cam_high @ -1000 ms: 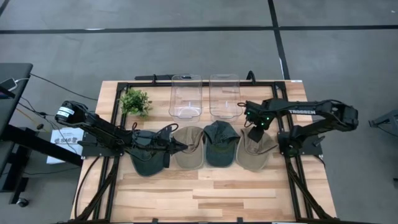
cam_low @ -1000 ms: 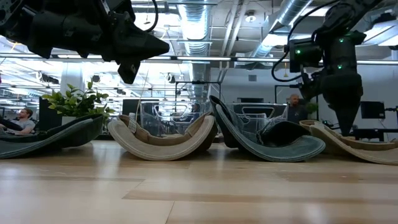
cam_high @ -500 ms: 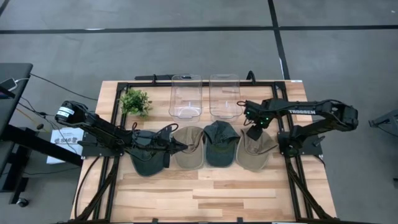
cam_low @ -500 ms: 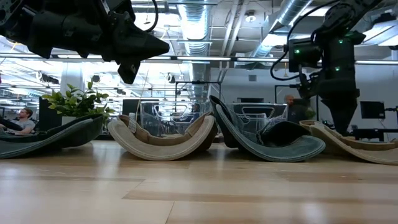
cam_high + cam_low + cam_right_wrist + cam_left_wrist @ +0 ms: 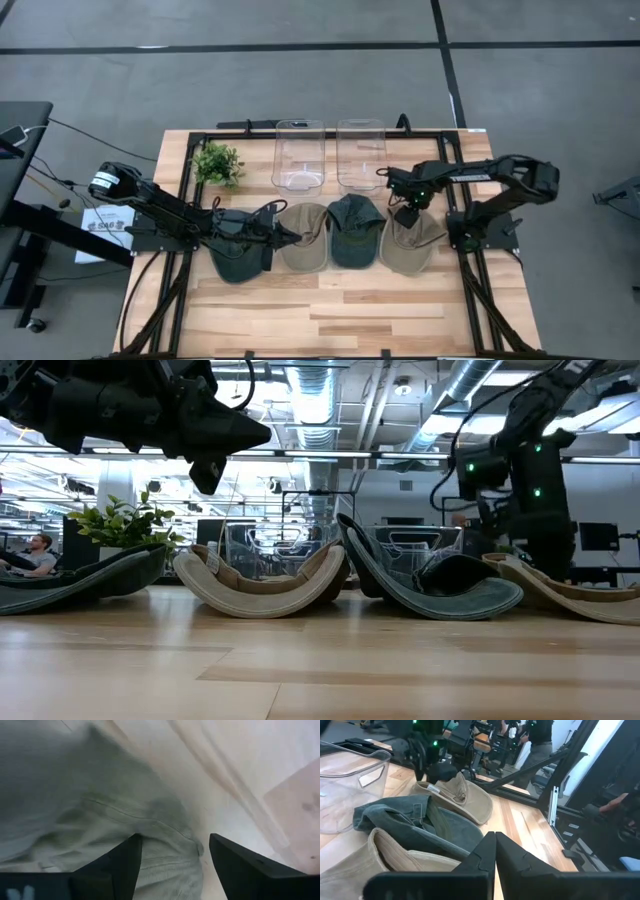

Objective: Pick & Place hat
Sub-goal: Put the right brown cap into the right transparent bin

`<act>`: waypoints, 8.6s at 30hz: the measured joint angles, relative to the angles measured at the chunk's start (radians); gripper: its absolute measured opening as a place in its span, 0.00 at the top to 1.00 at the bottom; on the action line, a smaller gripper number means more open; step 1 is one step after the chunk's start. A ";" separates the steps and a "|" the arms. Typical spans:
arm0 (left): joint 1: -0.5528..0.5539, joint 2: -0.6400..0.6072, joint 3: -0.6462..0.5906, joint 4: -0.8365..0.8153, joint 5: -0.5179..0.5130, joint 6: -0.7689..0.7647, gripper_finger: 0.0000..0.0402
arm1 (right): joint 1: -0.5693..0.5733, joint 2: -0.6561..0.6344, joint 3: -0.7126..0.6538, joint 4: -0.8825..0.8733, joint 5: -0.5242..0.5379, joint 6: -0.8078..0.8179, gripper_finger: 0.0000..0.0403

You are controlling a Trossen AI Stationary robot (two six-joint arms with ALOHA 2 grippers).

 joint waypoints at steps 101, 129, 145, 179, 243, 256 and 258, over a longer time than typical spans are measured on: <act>-0.042 0.481 0.532 -0.053 -0.132 0.289 0.98 | 0.702 0.049 1.015 -0.480 0.342 0.358 0.96; -0.045 0.480 0.530 -0.146 -0.212 0.278 0.73 | 0.674 0.083 1.066 -0.494 0.364 0.340 0.96; -0.045 0.480 0.530 -0.205 -0.280 0.278 0.73 | 0.689 0.083 1.066 -0.511 0.337 0.367 0.95; -0.027 0.480 0.530 -0.206 -0.264 0.219 0.74 | 0.699 0.083 1.066 -0.436 0.337 0.357 0.93; 0.025 0.479 0.531 -0.270 -0.217 -0.015 0.97 | 0.692 0.069 1.121 -0.608 0.472 0.306 0.88; 0.025 0.479 0.530 -0.265 -0.217 -0.015 0.97 | 0.692 0.069 1.121 -0.600 0.420 0.287 0.68; 0.025 0.479 0.530 -0.263 -0.217 -0.016 0.97 | 0.692 0.069 1.121 -0.596 0.420 0.287 0.60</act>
